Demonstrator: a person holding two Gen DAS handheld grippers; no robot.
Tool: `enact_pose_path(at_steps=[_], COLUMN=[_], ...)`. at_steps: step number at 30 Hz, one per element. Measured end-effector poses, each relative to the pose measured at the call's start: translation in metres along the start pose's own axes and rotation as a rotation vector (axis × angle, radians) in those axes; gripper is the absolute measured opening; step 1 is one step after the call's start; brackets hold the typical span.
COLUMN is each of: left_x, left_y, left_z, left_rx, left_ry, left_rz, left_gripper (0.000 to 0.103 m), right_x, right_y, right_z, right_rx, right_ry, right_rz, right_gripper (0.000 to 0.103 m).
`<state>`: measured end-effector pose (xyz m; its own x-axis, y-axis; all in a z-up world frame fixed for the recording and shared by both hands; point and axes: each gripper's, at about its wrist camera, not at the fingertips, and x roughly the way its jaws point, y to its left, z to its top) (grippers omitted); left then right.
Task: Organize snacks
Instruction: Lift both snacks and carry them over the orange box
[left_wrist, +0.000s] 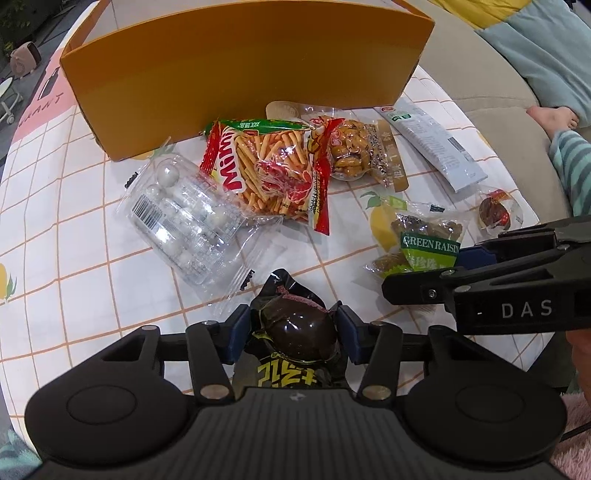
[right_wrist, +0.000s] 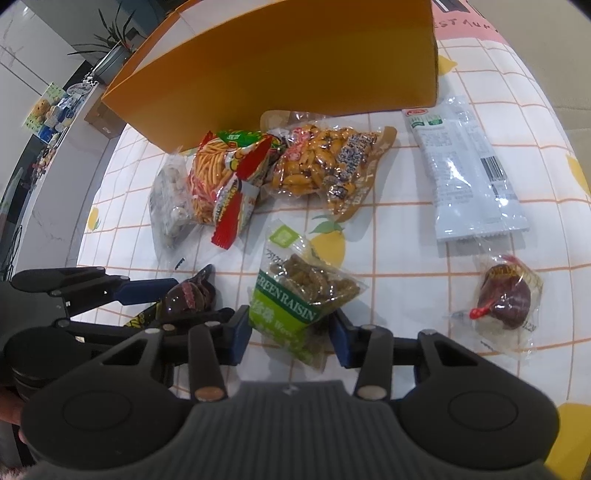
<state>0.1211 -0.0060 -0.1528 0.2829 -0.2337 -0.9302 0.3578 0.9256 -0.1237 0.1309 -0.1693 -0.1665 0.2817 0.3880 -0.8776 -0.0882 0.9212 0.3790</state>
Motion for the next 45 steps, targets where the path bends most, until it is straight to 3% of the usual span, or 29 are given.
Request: enact_pose_path(at_steps=[10, 28, 36, 45], left_x=[-0.014, -0.102, -0.135, -0.155], left_y=[-0.001, -0.003, -0.002, 0.004], left_z=[-0.003, 0.012, 0.042, 0.104], left_rx=[-0.04, -0.108, -0.094, -0.081], left_ry=[-0.035, -0.25, -0.328, -0.371], left_rz=[0.0, -0.005, -0.018, -0.043], left_gripper=[0.057, 0.056, 0.055, 0.055], right_x=[-0.01, -0.077, -0.119, -0.148], right_y=[-0.001, 0.021, 0.033, 0.038], right_z=[-0.004, -0.009, 0.017, 0.086], right_rx=[-0.008, -0.085, -0.17, -0.271], right_ry=[-0.008, -0.108, -0.184, -0.198], right_rz=[-0.018, -0.027, -0.04, -0.026], right_gripper=[0.033, 0.032, 0.032, 0.032])
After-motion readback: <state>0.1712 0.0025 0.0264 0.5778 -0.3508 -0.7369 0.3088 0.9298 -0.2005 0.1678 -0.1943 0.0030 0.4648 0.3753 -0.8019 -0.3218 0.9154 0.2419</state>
